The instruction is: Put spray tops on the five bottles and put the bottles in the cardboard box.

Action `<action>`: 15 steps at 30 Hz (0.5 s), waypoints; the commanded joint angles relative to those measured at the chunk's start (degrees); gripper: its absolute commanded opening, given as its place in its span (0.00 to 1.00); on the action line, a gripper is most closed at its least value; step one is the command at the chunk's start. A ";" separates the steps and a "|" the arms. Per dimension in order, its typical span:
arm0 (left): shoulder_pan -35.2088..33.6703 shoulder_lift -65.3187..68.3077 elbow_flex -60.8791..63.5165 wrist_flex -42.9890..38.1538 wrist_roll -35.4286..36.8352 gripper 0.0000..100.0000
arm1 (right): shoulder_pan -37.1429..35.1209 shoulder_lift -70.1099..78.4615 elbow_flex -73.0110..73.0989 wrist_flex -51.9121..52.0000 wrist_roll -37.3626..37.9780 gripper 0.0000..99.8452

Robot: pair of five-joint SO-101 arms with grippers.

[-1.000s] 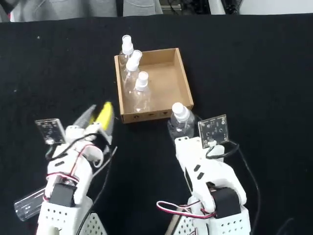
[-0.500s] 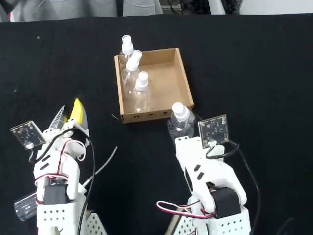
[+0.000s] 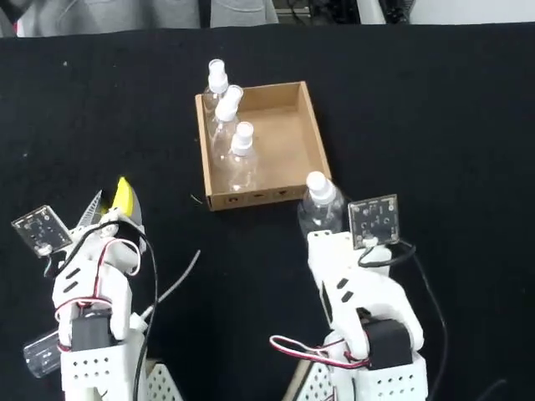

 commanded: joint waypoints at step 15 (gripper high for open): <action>-2.59 -0.44 1.45 0.35 -5.71 0.14 | 1.58 -5.58 -0.92 -5.89 0.00 0.02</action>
